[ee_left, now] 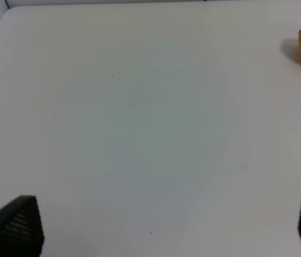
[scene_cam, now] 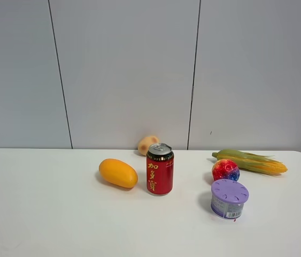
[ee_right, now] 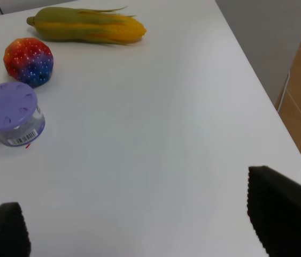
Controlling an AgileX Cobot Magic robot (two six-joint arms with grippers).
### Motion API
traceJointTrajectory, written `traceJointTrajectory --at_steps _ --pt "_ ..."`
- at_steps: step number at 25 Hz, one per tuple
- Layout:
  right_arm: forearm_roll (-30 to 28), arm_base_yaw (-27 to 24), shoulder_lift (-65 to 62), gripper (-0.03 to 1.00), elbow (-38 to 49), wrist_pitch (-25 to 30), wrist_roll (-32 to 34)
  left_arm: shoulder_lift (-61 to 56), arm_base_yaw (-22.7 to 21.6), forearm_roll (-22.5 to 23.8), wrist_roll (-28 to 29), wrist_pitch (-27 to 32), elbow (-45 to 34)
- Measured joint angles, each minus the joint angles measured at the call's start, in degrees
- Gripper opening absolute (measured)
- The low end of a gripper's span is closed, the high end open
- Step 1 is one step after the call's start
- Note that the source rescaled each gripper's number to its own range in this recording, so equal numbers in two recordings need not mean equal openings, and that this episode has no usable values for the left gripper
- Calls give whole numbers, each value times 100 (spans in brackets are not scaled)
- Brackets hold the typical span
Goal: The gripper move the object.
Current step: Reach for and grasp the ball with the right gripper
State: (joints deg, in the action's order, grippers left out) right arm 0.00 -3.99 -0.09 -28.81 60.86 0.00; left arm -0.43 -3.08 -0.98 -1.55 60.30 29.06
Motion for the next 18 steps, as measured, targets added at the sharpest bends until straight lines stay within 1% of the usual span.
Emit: traceJointTrajectory --at_steps 1,18 --pt "0 0 0 49 0 0 0 0 0 0 0 0 0" --pt "0 0 0 49 0 0 0 0 0 0 0 0 0"
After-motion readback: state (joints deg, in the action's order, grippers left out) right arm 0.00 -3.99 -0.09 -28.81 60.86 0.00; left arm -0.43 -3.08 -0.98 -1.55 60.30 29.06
